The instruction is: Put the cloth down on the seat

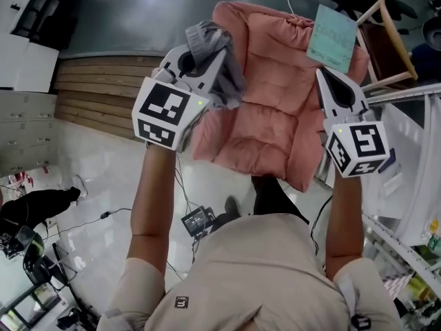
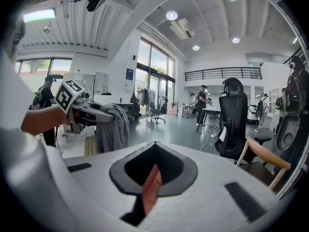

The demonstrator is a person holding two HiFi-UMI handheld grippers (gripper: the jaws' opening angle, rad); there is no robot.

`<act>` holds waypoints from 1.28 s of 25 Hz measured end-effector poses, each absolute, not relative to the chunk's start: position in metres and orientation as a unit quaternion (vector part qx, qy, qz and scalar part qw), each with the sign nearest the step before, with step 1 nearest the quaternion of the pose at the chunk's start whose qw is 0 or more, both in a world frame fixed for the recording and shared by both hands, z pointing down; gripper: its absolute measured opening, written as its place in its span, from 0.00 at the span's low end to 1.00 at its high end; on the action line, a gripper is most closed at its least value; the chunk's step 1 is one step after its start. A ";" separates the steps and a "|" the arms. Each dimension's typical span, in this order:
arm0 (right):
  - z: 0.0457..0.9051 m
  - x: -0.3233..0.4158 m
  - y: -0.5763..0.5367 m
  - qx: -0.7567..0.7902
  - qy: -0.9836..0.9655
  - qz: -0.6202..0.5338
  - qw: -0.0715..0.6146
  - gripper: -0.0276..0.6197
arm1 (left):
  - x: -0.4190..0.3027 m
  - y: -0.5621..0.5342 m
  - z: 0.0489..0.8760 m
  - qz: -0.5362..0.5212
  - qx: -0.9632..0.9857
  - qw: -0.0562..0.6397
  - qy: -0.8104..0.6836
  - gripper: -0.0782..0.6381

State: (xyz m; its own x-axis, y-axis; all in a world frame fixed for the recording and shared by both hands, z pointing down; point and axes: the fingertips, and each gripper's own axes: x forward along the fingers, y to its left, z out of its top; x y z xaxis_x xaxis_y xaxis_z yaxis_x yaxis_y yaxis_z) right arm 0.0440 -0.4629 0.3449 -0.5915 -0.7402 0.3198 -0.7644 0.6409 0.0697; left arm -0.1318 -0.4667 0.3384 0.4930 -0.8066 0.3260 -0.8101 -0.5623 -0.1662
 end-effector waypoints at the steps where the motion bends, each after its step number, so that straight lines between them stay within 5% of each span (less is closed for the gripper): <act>1: 0.352 0.043 -0.472 0.421 -0.891 0.038 0.165 0.03 | -0.133 -0.478 0.349 0.191 0.862 0.013 -0.469 0.14; 23: 0.532 0.011 -0.571 0.377 -0.891 0.109 0.231 0.03 | -0.187 -0.653 0.610 0.302 0.807 0.130 -0.490 0.15; 32: 0.565 0.004 -0.567 0.357 -0.894 0.125 0.240 0.03 | -0.216 -0.657 0.671 0.314 0.768 0.174 -0.530 0.43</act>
